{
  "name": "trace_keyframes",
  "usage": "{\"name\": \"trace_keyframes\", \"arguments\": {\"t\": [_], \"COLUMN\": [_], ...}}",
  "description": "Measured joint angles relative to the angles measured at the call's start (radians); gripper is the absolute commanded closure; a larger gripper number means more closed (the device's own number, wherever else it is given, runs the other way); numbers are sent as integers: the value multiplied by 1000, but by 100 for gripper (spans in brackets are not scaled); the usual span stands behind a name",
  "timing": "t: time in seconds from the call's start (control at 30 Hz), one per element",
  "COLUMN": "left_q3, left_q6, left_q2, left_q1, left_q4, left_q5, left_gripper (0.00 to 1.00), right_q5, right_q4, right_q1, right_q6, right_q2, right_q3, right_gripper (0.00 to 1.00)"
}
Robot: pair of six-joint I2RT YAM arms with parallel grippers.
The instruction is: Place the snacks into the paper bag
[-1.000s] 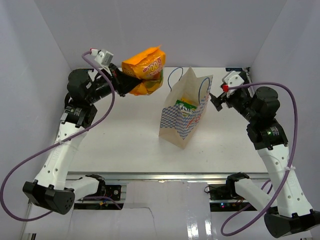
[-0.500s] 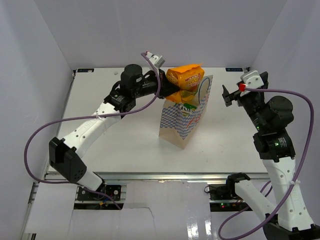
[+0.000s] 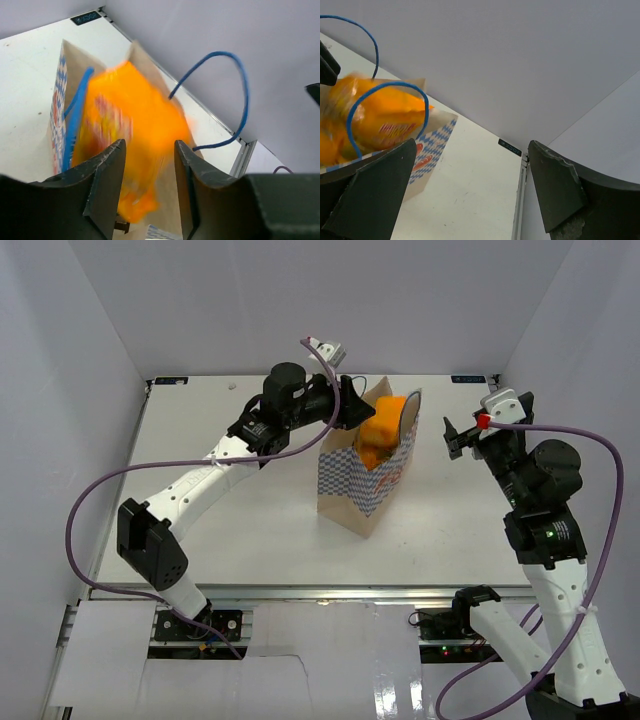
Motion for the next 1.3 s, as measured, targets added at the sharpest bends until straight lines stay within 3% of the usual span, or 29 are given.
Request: {"name": "trace_keyframes", "arguments": {"t": [0.27, 0.33, 0.53, 0.57, 0.97, 1.17, 1.3], "left_q3": [40, 60, 80, 56, -481, -704, -769], "left_q6": [-10, -13, 1, 9, 66, -8, -48], "left_q2": [-2, -3, -75, -116, -849, -967, -980], "left_q1": [-18, -18, -18, -18, -18, -18, -18], "left_q4": [20, 20, 12, 16, -82, -174, -219], "left_q5": [-4, -4, -24, -44, -445, -549, -581], "left_gripper": [40, 39, 6, 2, 2, 2, 2], "right_q5": [0, 0, -30, -35, 123, 220, 262], "right_q4": [0, 0, -69, -94, -320, -374, -376], "right_q1": [0, 0, 0, 0, -7, -7, -7], "right_q6": [8, 13, 66, 80, 214, 283, 306], "right_q2": [-1, -1, 20, 23, 63, 66, 56], "right_q3": [-4, -4, -1, -1, -89, -138, -150], "right_gripper": [4, 9, 10, 10, 10, 10, 10]}}
